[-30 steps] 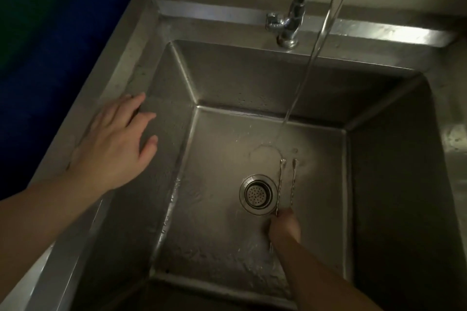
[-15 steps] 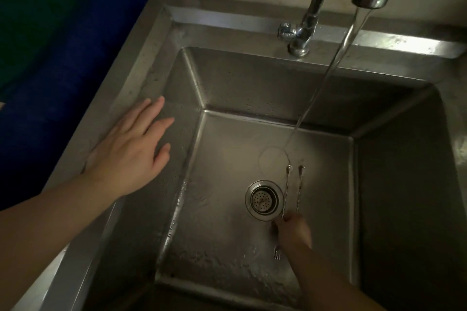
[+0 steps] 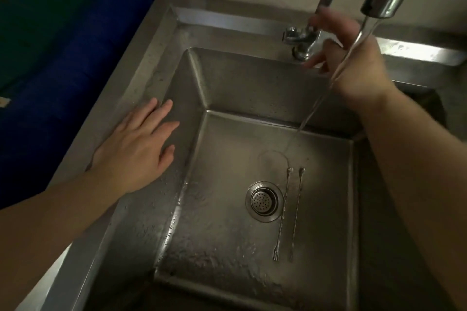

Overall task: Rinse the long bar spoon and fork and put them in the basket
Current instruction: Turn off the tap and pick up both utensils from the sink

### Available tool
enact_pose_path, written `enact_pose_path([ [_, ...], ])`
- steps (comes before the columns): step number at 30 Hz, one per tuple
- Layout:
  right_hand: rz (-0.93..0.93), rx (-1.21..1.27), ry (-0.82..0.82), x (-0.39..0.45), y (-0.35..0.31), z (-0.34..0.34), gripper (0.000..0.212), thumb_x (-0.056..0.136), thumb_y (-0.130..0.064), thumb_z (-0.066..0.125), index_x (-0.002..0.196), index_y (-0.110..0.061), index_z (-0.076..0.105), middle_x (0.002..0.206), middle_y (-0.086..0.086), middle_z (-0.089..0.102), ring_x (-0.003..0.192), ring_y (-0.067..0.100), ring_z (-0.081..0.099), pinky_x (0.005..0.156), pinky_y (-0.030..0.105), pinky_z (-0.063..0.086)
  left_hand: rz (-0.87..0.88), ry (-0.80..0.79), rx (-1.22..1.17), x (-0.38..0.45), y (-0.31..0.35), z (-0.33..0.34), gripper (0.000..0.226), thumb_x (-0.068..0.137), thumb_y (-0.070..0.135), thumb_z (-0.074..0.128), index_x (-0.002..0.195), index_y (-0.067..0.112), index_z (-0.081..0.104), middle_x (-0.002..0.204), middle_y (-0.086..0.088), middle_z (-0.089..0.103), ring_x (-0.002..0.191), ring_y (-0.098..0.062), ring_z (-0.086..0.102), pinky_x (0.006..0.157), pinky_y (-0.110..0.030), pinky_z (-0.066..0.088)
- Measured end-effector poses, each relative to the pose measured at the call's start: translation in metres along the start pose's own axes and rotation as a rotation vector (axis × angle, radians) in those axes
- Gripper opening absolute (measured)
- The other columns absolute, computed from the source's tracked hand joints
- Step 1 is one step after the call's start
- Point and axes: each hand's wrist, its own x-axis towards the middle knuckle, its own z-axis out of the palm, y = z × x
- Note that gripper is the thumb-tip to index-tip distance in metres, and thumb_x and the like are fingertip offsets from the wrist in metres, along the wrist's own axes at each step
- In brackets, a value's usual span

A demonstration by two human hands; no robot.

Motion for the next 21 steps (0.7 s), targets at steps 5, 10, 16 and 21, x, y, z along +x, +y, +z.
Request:
enact_pose_path([
  [5, 0.006, -0.241, -0.314, 0.024, 0.008, 0.002, 0.077, 0.082, 0.027, 0.046, 0.149, -0.009, 0.034, 0.15, 0.009, 0.035, 0.079, -0.01, 0.069, 0.06, 0.008, 0.051, 0.008, 0.01, -0.012, 0.0, 0.0, 0.0, 0.055, 0.089, 0.041, 0.038, 0.134, 0.012, 0.052, 0.159, -0.009, 0.028, 0.148, -0.027, 0.018, 0.115, -0.05, 0.026],
  [10, 0.004, -0.223, -0.371, 0.025, 0.016, 0.003, 0.071, 0.082, 0.028, 0.044, 0.145, -0.004, 0.039, 0.142, 0.008, 0.037, 0.089, -0.018, 0.064, 0.058, 0.005, 0.05, 0.004, 0.005, -0.015, 0.001, 0.001, -0.001, 0.055, 0.089, 0.041, 0.039, 0.135, 0.013, 0.052, 0.159, -0.01, 0.029, 0.148, -0.027, 0.018, 0.115, -0.05, 0.026],
  [16, 0.052, -0.17, -0.335, 0.012, 0.015, 0.007, 0.071, 0.083, 0.029, 0.034, 0.142, -0.01, 0.047, 0.147, 0.006, 0.035, 0.088, -0.011, 0.064, 0.055, 0.007, 0.048, 0.005, 0.008, -0.017, 0.0, 0.002, -0.003, 0.056, 0.089, 0.04, 0.038, 0.135, 0.012, 0.053, 0.158, -0.01, 0.03, 0.148, -0.027, 0.018, 0.115, -0.05, 0.026],
  [21, 0.077, -0.131, -0.299, 0.007, 0.025, 0.009, 0.079, 0.075, 0.033, 0.037, 0.137, -0.012, 0.053, 0.153, -0.005, 0.035, 0.131, 0.017, 0.044, 0.074, 0.022, 0.059, 0.006, 0.021, -0.019, 0.0, 0.002, -0.002, 0.056, 0.089, 0.04, 0.038, 0.134, 0.011, 0.053, 0.158, -0.01, 0.031, 0.148, -0.027, 0.018, 0.115, -0.05, 0.026],
])
